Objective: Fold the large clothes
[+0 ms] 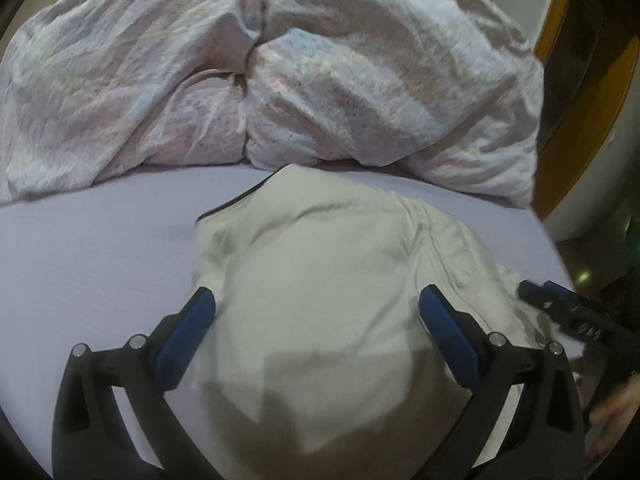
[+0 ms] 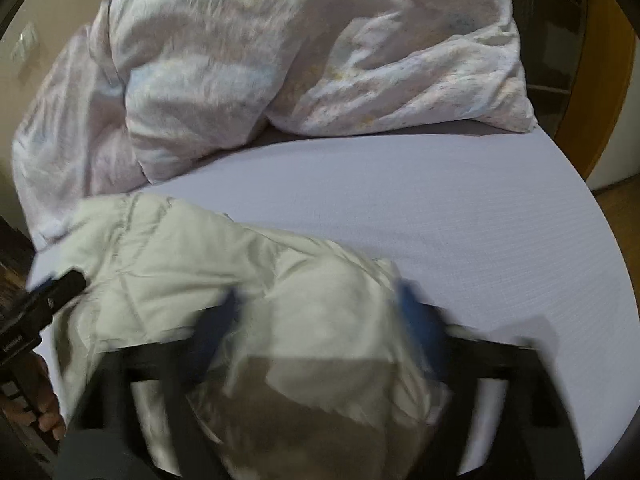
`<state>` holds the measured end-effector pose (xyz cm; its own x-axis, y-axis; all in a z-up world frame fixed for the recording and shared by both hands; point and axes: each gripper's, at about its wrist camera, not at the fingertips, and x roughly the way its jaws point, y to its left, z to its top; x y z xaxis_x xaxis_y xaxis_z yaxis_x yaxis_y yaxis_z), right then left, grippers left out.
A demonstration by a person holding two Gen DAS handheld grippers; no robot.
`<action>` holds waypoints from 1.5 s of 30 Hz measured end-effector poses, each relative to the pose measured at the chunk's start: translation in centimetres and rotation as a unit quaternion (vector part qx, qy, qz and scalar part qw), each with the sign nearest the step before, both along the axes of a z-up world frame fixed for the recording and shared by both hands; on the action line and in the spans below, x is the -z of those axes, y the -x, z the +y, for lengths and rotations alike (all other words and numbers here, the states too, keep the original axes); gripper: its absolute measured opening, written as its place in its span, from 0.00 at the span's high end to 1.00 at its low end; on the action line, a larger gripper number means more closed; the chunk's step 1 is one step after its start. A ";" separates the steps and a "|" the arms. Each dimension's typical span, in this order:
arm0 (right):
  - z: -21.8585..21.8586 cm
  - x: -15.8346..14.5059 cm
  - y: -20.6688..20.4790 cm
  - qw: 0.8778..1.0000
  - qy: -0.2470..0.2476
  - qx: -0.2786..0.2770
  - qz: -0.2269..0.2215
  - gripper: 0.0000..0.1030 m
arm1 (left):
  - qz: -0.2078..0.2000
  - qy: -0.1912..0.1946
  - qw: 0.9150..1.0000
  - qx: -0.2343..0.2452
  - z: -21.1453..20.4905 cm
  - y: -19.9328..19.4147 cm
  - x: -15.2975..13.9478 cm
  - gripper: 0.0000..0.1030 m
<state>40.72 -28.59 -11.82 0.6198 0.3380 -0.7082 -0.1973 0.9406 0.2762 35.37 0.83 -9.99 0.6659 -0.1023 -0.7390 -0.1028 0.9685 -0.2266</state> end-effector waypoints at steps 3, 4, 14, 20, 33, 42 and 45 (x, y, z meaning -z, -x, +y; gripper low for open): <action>-3.4 -0.6 0.3 0.997 -0.074 -0.006 0.033 0.03 | 0.007 0.027 1.000 -0.003 1.8 1.9 -0.7 0.02; -4.7 -0.1 0.2 0.992 -0.112 -0.010 0.064 0.02 | 0.013 0.036 0.999 -0.005 2.4 2.4 -0.7 0.02; -6.9 6.5 -0.3 0.932 -0.253 -0.049 0.253 0.01 | 0.073 0.124 0.989 -0.019 6.6 4.4 1.9 0.02; -5.7 8.5 -0.5 0.918 -0.272 -0.065 0.281 0.01 | 0.086 0.153 0.985 -0.004 6.5 4.2 2.8 0.02; -3.7 10.0 -0.8 0.891 -0.321 -0.087 0.310 0.01 | 0.114 0.255 0.960 0.005 6.8 3.1 5.6 0.02; -3.5 10.3 -0.4 0.889 -0.338 -0.092 0.296 0.01 | 0.134 0.346 0.929 -0.014 6.5 3.0 7.9 0.02; -3.6 10.5 -0.3 0.888 -0.344 -0.091 0.291 0.01 | 0.133 0.351 0.927 -0.016 6.4 2.8 8.1 0.02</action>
